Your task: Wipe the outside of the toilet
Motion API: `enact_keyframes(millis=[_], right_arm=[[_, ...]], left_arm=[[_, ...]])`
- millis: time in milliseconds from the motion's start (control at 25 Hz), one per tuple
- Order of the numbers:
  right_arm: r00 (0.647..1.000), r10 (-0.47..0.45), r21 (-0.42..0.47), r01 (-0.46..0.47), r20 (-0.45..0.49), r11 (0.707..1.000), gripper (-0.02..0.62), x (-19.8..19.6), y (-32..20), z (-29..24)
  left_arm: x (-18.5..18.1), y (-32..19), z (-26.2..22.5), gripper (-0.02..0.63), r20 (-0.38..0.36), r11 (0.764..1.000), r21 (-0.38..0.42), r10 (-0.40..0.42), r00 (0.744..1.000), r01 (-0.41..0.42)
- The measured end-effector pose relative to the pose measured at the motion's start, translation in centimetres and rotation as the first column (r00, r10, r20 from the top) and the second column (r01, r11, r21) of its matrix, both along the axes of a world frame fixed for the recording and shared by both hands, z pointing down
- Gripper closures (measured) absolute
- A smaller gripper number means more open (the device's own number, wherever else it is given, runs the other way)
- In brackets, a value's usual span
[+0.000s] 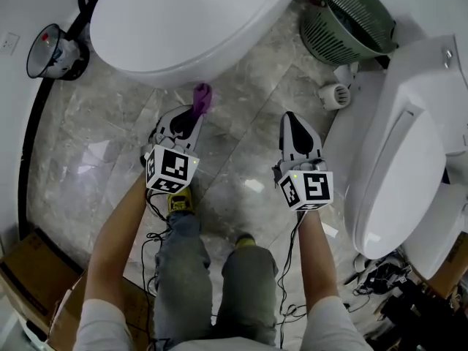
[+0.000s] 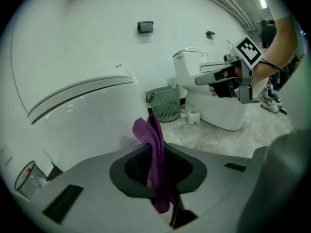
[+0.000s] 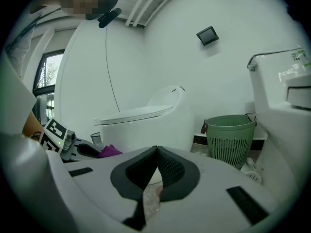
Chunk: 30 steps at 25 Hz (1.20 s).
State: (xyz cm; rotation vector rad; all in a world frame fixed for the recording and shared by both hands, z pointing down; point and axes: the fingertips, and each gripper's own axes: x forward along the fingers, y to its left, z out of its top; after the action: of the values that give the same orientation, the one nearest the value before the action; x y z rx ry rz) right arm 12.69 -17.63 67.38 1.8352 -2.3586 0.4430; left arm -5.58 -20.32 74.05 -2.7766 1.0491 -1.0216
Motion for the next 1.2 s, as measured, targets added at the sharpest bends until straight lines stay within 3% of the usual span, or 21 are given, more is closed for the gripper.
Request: enact_keyframes(millis=[200, 640, 760, 1200], right_arm=[[1.000, 0.019, -0.022, -0.019, 0.018, 1.000, 0.588, 0.1, 0.5, -2.1], [0.998, 0.026, -0.057, -0.022, 0.064, 0.998, 0.588, -0.6, 2.1, -9.2], [0.993, 0.067, -0.062, -0.062, 0.093, 0.996, 0.588, 0.1, 2.1, -11.6], [0.988, 0.092, -0.102, -0.080, 0.123, 0.992, 0.588, 0.0, 4.3, -19.5]], left_arm=[[-1.3, -0.1, -1.8, 0.537, -0.016, 0.998, -0.055, -0.038, 0.999, 0.037], [-2.2, 2.5, -7.8, 0.537, 0.018, 0.993, -0.096, -0.065, 0.998, 0.067], [-2.4, 3.1, -9.9, 0.537, 0.019, 0.991, -0.108, -0.083, 0.996, 0.085], [-3.5, 4.4, -19.1, 0.537, 0.003, 0.981, -0.089, -0.175, 0.984, 0.175]])
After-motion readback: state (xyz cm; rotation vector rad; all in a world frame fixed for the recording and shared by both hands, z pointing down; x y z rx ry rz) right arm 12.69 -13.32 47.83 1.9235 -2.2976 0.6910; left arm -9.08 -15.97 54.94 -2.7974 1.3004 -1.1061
